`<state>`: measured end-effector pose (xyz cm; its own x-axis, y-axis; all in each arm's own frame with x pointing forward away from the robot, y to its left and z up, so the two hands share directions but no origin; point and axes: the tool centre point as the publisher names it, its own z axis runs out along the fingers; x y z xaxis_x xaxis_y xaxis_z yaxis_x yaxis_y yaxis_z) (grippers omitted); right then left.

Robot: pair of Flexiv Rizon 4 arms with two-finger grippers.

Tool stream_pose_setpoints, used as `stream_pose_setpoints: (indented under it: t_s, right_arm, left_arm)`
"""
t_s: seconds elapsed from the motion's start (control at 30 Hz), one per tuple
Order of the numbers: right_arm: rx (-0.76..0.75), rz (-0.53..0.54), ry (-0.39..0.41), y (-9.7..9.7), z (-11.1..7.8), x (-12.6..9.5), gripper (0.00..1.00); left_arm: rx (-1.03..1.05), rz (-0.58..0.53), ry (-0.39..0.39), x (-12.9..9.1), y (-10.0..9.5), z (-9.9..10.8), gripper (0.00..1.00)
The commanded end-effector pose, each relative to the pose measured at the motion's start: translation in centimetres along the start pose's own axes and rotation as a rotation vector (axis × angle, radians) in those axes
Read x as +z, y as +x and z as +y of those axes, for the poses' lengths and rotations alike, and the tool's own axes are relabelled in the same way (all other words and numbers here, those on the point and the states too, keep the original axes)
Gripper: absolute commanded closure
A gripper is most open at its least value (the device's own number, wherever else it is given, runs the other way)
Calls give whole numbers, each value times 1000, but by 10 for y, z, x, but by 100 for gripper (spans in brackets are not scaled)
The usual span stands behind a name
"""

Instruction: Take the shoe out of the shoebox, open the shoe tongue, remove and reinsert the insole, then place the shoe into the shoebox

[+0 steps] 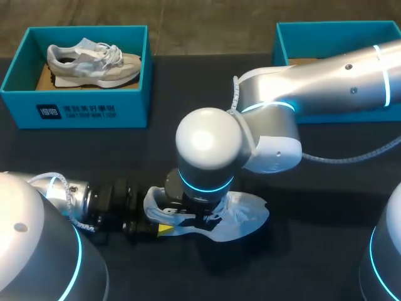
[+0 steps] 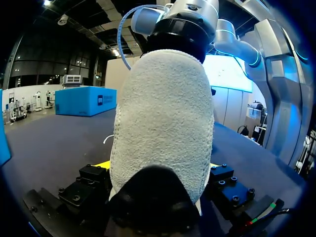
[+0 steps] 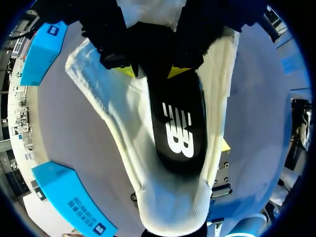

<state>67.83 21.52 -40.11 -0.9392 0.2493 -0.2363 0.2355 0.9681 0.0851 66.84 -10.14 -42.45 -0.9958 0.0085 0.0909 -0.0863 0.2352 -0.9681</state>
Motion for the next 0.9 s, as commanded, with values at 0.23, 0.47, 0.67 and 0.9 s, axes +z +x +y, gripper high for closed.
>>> stream_pose_setpoints:
  t_s: [0.23, 0.47, 0.67, 0.9]
  right_arm:
    - [-10, 39, 25, 1, 1, 23, 59]
    - [-27, 100, 64, 7, -1, 31, 60]
    - [-63, 193, 113, 22, -5, 44, 60]
    - [-85, 250, 145, 39, -9, 50, 77]
  left_arm:
    - [-1, -3, -1, 2, -1, 6, 100]
    - [-1, -3, -1, 2, -1, 6, 100]
    - [-1, -3, -1, 2, -1, 6, 100]
    - [-1, -3, -1, 2, -1, 6, 100]
